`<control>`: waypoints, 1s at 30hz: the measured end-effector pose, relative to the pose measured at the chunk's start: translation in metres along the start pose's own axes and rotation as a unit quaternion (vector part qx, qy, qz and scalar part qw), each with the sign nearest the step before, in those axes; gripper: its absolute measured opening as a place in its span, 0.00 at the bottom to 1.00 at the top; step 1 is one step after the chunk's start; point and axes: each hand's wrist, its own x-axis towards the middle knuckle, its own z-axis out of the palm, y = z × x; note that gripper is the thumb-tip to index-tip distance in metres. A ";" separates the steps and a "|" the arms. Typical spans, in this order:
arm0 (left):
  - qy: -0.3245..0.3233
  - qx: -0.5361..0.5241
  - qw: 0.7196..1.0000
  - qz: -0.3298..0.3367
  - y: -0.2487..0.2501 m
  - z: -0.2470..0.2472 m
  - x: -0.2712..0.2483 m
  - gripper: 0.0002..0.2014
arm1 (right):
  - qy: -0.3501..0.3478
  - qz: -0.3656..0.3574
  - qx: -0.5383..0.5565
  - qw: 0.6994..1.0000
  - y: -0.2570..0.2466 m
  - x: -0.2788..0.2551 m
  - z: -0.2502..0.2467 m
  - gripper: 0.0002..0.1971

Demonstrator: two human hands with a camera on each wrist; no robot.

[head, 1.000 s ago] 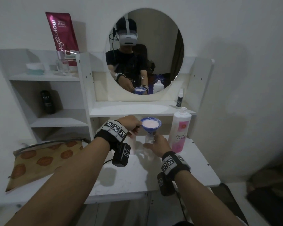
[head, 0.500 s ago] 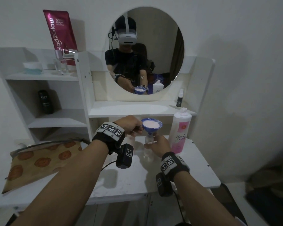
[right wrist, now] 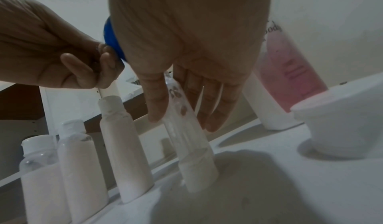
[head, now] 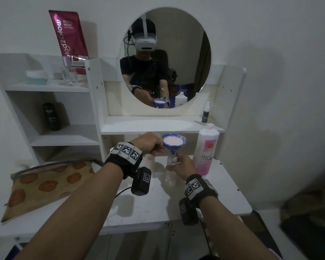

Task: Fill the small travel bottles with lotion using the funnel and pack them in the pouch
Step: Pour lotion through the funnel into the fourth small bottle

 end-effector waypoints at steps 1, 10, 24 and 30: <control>-0.001 0.001 1.000 0.000 0.000 0.000 0.000 0.10 | 0.001 -0.002 0.000 1.000 0.001 0.001 0.000 0.34; 0.005 -0.006 1.000 0.000 0.000 -0.001 0.000 0.11 | 0.000 -0.001 0.005 1.000 0.003 0.001 0.000 0.31; -0.003 -0.012 1.000 0.005 -0.002 0.000 0.000 0.12 | -0.007 0.000 0.004 1.000 0.005 0.004 -0.001 0.30; -0.009 -0.013 1.000 0.002 -0.001 -0.001 0.000 0.12 | -0.006 -0.006 -0.002 1.000 0.006 0.004 -0.001 0.31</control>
